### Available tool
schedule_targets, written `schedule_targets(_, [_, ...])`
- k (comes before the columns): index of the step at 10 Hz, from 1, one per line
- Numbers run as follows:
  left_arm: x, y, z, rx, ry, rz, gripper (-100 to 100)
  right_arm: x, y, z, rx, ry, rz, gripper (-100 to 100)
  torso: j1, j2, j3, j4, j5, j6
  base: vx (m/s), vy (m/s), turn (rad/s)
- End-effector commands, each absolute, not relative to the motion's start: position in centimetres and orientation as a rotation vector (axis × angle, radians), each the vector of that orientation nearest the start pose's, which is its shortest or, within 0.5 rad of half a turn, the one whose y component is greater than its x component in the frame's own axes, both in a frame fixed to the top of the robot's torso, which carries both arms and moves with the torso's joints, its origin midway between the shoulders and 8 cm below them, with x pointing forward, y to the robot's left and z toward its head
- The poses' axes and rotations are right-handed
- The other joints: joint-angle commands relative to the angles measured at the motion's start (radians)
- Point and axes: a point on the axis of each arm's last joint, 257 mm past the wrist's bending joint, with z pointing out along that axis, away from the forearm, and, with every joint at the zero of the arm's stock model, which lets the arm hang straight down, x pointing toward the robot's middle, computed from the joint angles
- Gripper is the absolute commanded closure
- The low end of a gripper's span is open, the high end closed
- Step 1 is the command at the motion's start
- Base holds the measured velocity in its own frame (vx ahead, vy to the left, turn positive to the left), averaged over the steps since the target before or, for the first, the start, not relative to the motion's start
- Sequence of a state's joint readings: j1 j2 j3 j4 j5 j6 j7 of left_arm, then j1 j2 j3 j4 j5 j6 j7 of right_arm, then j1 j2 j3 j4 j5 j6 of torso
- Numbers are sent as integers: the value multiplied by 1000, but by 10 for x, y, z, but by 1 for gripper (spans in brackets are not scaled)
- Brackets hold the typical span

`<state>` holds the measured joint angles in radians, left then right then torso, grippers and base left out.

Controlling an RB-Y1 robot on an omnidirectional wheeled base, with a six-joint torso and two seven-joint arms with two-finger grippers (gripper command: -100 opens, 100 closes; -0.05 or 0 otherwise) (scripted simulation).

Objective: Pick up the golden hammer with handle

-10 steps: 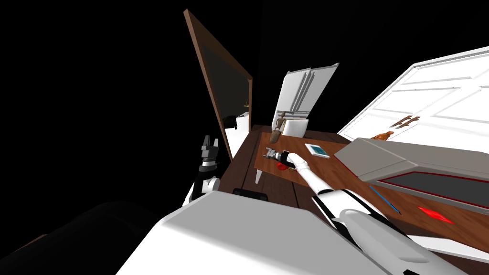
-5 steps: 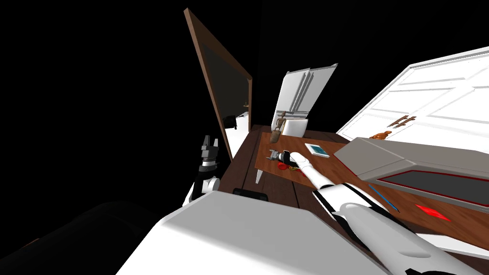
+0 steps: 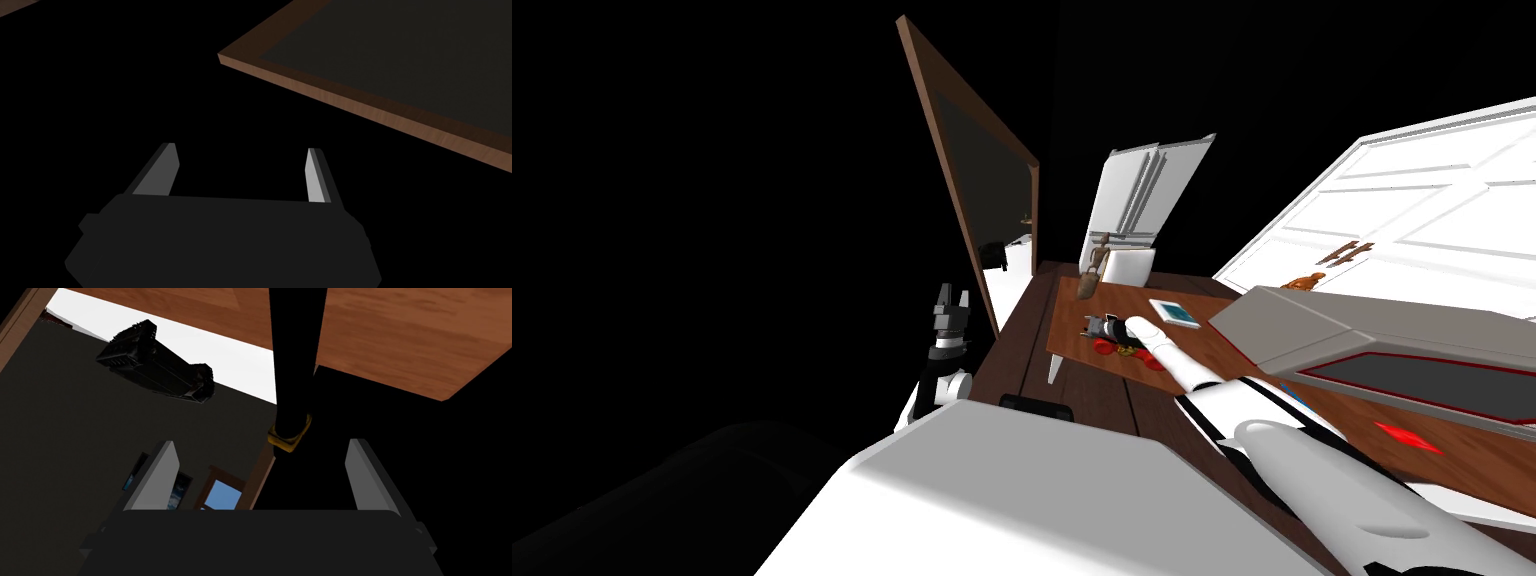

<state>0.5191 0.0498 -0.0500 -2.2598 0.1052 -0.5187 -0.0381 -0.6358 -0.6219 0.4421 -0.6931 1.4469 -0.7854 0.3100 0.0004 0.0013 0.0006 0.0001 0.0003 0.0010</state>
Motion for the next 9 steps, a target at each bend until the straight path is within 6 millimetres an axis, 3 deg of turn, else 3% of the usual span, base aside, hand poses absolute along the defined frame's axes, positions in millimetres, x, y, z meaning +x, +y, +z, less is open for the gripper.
schedule_targets(1, [345, 273, 12, -701, 614, -1372, 0, 562, -264, -363, -1470, 1810, 30, -100, 0, 0, 0, 0, 0, 0, -8, 14, -15])
schedule_targets(2, [345, 273, 12, -701, 614, -1372, 0, 560, -268, -366, -1466, 1822, 29, -100, 0, 0, 0, 0, 0, 0, -3, 5, 4])
schedule_targets(4, [345, 273, 12, -701, 614, -1372, 0, 558, -306, -375, -1537, 1882, -54, -100, 0, 0, 0, 0, 0, 0, -7, 13, -28])
schedule_targets(7, [345, 273, 12, -701, 614, -1372, 0, 558, -306, -375, -1537, 1882, -54, -100, 0, 0, 0, 0, 0, 0, -6, 6, -6])
schedule_targets(8, [345, 273, 12, -701, 614, -1372, 0, 556, -324, -377, -1565, 1908, -90, -100, -1, 0, 0, 0, 0, 0, -5, 4, -22])
schedule_targets(9, [345, 273, 12, -701, 614, -1372, 0, 558, -320, -375, -1569, 1896, -89, -100, -1, 0, 0, 0, 0, 0, -8, 6, -19])
